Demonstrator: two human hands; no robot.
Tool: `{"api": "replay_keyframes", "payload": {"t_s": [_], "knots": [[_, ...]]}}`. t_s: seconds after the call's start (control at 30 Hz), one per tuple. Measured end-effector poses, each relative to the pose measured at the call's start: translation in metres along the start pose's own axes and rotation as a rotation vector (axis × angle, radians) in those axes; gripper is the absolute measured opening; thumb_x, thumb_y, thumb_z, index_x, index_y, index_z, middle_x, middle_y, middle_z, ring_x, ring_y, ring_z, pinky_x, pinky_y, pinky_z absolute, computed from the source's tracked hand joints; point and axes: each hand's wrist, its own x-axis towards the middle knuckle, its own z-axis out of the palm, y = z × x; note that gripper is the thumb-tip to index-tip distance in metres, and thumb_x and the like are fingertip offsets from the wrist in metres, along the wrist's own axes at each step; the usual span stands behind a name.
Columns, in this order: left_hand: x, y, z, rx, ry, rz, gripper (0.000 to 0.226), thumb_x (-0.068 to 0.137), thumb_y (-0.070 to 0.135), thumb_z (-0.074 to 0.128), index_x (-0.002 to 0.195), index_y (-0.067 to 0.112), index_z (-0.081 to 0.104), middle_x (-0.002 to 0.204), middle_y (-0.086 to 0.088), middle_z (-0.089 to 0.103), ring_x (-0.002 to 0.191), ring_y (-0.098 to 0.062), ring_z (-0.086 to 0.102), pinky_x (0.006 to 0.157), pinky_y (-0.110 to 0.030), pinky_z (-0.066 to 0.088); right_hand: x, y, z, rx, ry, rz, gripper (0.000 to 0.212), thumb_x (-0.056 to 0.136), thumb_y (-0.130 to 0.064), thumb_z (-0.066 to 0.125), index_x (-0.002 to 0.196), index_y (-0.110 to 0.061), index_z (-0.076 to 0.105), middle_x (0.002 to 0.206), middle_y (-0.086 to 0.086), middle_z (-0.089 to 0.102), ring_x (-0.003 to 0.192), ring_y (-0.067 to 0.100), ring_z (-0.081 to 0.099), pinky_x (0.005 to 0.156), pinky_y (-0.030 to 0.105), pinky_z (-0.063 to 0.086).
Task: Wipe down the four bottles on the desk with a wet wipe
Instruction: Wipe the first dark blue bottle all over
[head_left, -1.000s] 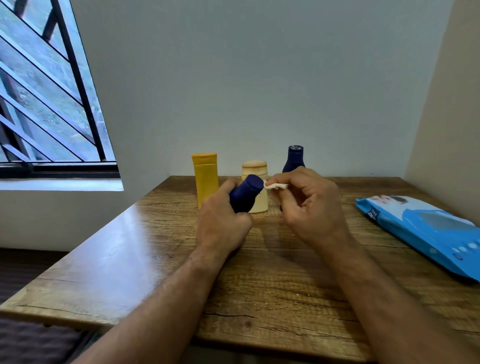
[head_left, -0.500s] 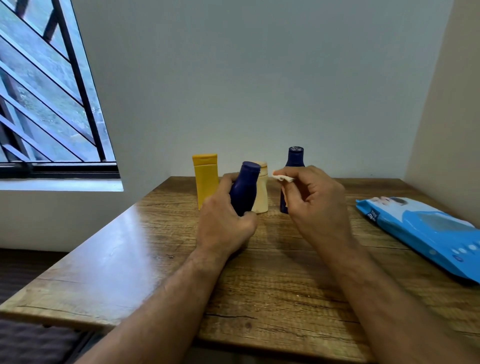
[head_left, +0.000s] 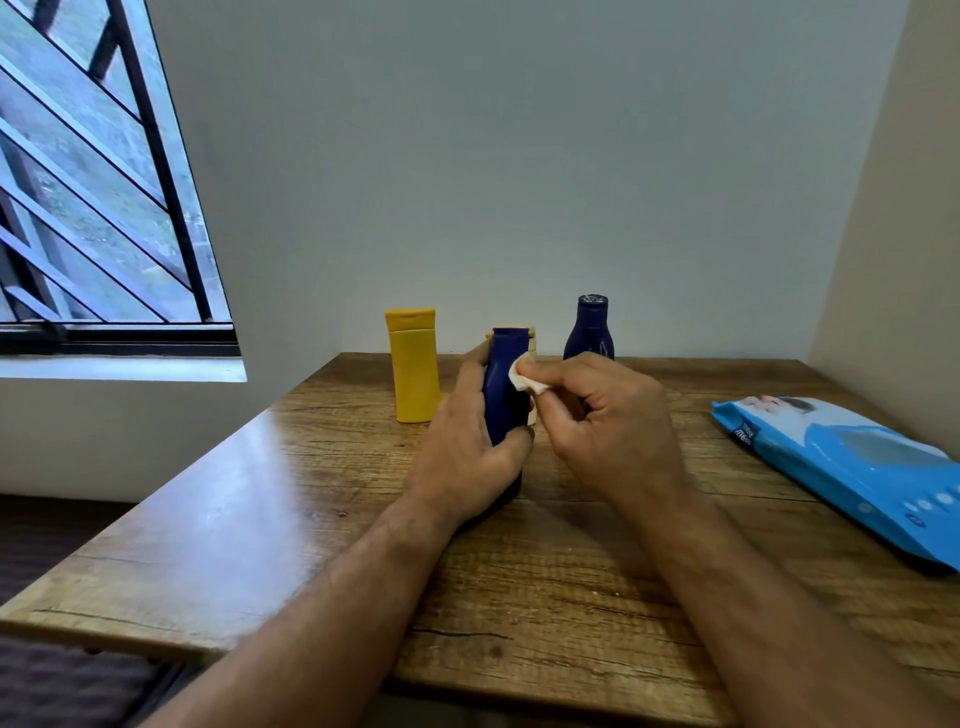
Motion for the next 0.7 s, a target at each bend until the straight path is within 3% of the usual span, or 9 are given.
{"api": "replay_keyframes", "payload": {"t_s": [0.13, 0.23, 0.37, 0.47, 0.57, 0.63, 0.7], "knots": [[-0.0021, 0.0009, 0.0017, -0.121, -0.050, -0.054, 0.068, 0.086, 0.018, 0.051, 0.151, 0.022, 0.033, 0.107, 0.007, 0.061, 0.096, -0.015, 0.060, 0.090, -0.046, 0.053, 0.0003, 0.0061, 0.0006, -0.056, -0.032, 0.098, 0.019, 0.089, -0.015, 0.069, 0.107, -0.017, 0.075, 0.094, -0.006, 0.073, 0.075, -0.019, 0.049, 0.072, -0.001, 0.038], [-0.0020, 0.0034, 0.0039, -0.168, -0.086, -0.084, 0.062, 0.093, 0.020, 0.041, 0.154, 0.024, 0.030, 0.123, 0.010, 0.060, 0.113, -0.010, 0.058, 0.104, -0.042, 0.047, 0.0000, 0.0036, -0.0013, -0.025, 0.002, 0.064, 0.019, 0.089, -0.015, 0.070, 0.107, -0.015, 0.075, 0.093, -0.007, 0.072, 0.077, -0.015, 0.052, 0.073, 0.001, 0.039], [0.0000, -0.0012, 0.0065, -0.086, -0.127, -0.097, 0.071, 0.093, 0.051, 0.053, 0.156, 0.046, 0.020, 0.146, 0.007, 0.049, 0.132, -0.012, 0.052, 0.111, -0.046, 0.044, 0.0013, -0.0005, -0.0027, -0.003, 0.074, 0.010, 0.022, 0.089, -0.013, 0.069, 0.110, -0.012, 0.074, 0.094, -0.004, 0.071, 0.082, -0.002, 0.061, 0.077, 0.004, 0.044], [0.0002, 0.0001, 0.0067, 0.007, -0.073, -0.057, 0.071, 0.081, 0.053, 0.067, 0.145, 0.037, 0.039, 0.126, 0.007, 0.051, 0.115, -0.003, 0.055, 0.096, -0.027, 0.049, 0.0014, 0.0005, -0.0042, -0.026, 0.086, -0.030, 0.024, 0.088, -0.011, 0.069, 0.112, -0.011, 0.074, 0.096, -0.001, 0.070, 0.084, 0.001, 0.059, 0.078, 0.004, 0.044], [0.0025, -0.0008, 0.0054, 0.100, 0.006, -0.023, 0.056, 0.080, 0.036, 0.079, 0.127, 0.027, 0.050, 0.106, 0.005, 0.051, 0.095, -0.006, 0.054, 0.078, -0.023, 0.047, -0.0001, 0.0016, -0.0028, -0.061, 0.051, -0.075, 0.026, 0.089, -0.012, 0.068, 0.115, -0.012, 0.072, 0.097, 0.000, 0.069, 0.083, 0.006, 0.061, 0.075, 0.014, 0.051], [0.0028, -0.0013, 0.0044, 0.118, 0.022, -0.006, 0.064, 0.080, 0.031, 0.082, 0.135, 0.026, 0.049, 0.111, 0.005, 0.052, 0.101, -0.006, 0.055, 0.082, -0.023, 0.050, -0.0002, 0.0016, -0.0020, -0.072, 0.057, -0.104, 0.025, 0.090, -0.011, 0.068, 0.115, -0.012, 0.072, 0.095, 0.001, 0.068, 0.080, 0.010, 0.062, 0.069, 0.020, 0.054], [0.0041, -0.0021, 0.0050, 0.130, 0.049, 0.015, 0.072, 0.079, 0.031, 0.083, 0.141, 0.026, 0.047, 0.118, 0.006, 0.052, 0.107, -0.006, 0.055, 0.088, -0.021, 0.051, -0.0001, 0.0027, -0.0016, -0.057, 0.073, -0.100, 0.025, 0.089, -0.009, 0.068, 0.113, -0.011, 0.073, 0.095, 0.001, 0.068, 0.080, 0.009, 0.061, 0.070, 0.018, 0.052]]}}
